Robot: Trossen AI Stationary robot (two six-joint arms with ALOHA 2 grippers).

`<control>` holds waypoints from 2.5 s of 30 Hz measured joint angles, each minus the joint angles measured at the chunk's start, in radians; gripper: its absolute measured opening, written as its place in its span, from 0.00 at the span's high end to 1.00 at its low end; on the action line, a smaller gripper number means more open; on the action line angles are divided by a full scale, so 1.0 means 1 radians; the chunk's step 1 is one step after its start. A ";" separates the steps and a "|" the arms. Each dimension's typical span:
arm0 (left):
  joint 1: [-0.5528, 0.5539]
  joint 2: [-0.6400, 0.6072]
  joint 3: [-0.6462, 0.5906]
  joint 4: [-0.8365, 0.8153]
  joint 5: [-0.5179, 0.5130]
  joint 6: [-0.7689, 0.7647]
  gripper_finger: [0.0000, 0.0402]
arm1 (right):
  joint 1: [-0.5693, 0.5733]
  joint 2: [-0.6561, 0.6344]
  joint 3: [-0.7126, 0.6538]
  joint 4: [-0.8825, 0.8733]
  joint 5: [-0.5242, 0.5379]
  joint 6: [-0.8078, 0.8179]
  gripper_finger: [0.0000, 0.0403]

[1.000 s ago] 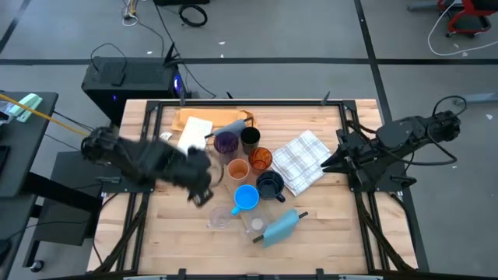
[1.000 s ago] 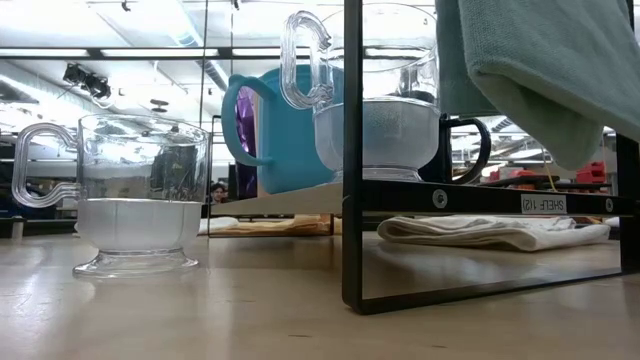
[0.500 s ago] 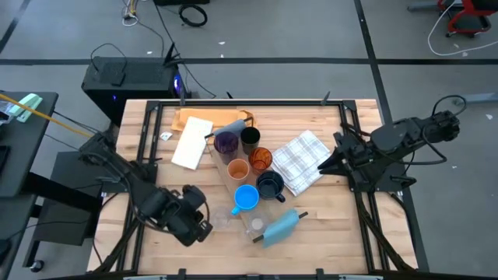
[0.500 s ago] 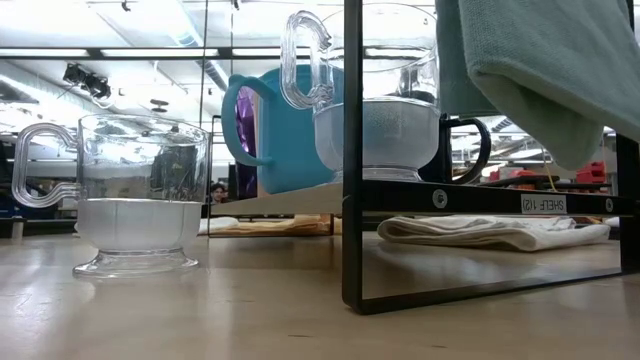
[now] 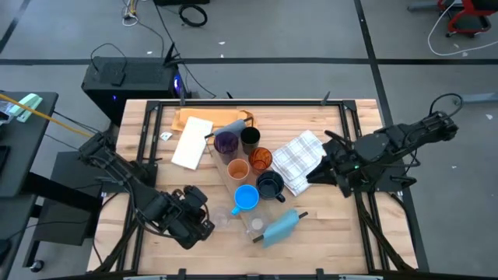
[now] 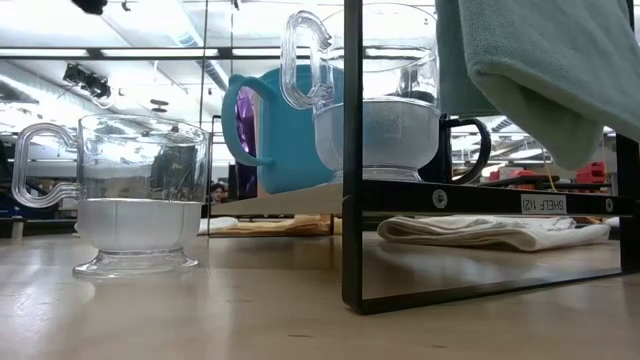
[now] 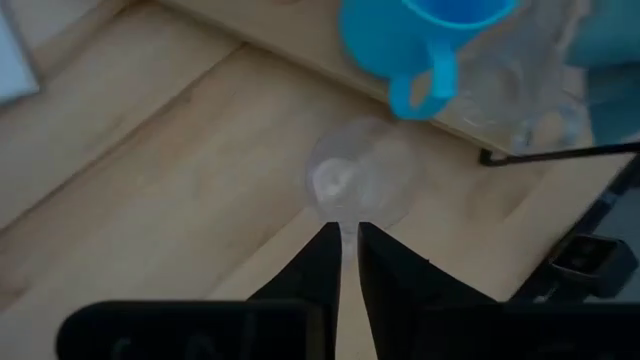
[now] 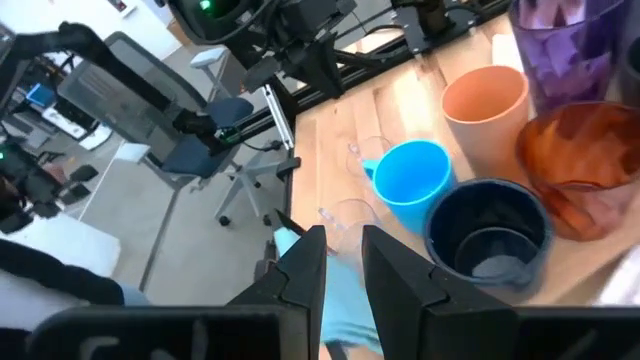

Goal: Stack small to large cups/mugs on shelf
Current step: Put the transparent mug on the shelf

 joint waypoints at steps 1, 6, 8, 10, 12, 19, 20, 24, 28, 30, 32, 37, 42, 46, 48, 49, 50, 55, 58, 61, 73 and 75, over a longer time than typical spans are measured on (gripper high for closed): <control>-0.003 0.000 0.000 0.012 -0.002 0.019 0.89 | 0.000 0.014 0.000 0.016 -0.002 0.007 0.81; 0.000 0.009 0.000 0.011 -0.003 0.044 0.89 | 0.004 0.071 0.000 0.080 -0.010 0.009 0.82; 0.012 0.008 0.000 0.007 -0.004 0.041 0.89 | 0.005 0.090 0.000 0.113 -0.010 0.009 0.82; 0.027 0.008 0.000 0.019 -0.006 0.041 0.90 | 0.006 0.108 0.000 0.143 -0.010 0.009 0.82; 0.040 0.008 0.000 0.016 -0.006 0.043 0.90 | 0.016 0.119 0.000 0.173 -0.010 0.008 0.82; 0.072 0.037 0.000 0.024 -0.001 0.067 0.89 | 0.065 0.123 0.000 0.191 -0.011 -0.002 0.82; 0.079 0.047 0.000 0.030 0.003 0.075 0.89 | 0.072 0.121 0.000 0.191 -0.010 -0.003 0.82; 0.109 0.103 0.000 0.031 0.057 0.093 0.89 | 0.104 0.115 0.000 0.192 -0.011 -0.010 0.82; 0.151 0.130 0.000 0.042 0.113 0.090 0.88 | 0.143 0.106 0.000 0.191 -0.011 -0.024 0.82; 0.173 0.135 0.000 0.062 0.138 0.091 0.87 | 0.160 0.104 0.000 0.189 -0.011 -0.026 0.82; 0.196 0.134 0.000 0.097 0.161 0.100 0.84 | 0.173 0.101 0.000 0.186 -0.011 -0.026 0.82; 0.228 0.134 0.000 0.116 0.204 0.145 0.77 | 0.195 0.099 0.000 0.191 -0.011 -0.021 0.82; 0.231 0.134 0.000 0.096 0.227 0.199 0.68 | 0.215 0.099 0.000 0.191 -0.011 -0.016 0.82; 0.230 0.135 0.000 0.057 0.269 0.238 0.59 | 0.214 0.099 0.000 0.192 -0.011 0.008 0.82; 0.230 0.139 0.000 0.031 0.272 0.248 0.55 | 0.214 0.099 0.000 0.192 -0.010 0.009 0.82; 0.231 0.140 0.000 0.021 0.276 0.256 0.54 | 0.214 0.099 0.000 0.193 -0.010 0.009 0.82; 0.231 0.140 0.000 0.021 0.283 0.267 0.52 | 0.214 0.099 0.000 0.195 -0.010 0.009 0.82; 0.231 0.162 0.000 0.033 0.295 0.303 0.49 | 0.213 0.099 0.000 0.213 -0.002 0.009 0.82; 0.229 0.189 0.001 0.039 0.310 0.316 0.48 | 0.213 0.099 0.000 0.225 0.009 0.009 0.82; 0.229 0.205 0.000 0.040 0.317 0.339 0.49 | 0.213 0.099 0.000 0.239 0.009 0.009 0.82; 0.232 0.249 0.000 0.101 0.325 0.372 0.55 | 0.213 0.099 0.000 0.262 0.033 0.009 0.82; 0.232 0.259 0.000 0.093 0.329 0.377 0.55 | 0.213 0.099 0.000 0.264 0.033 0.009 0.82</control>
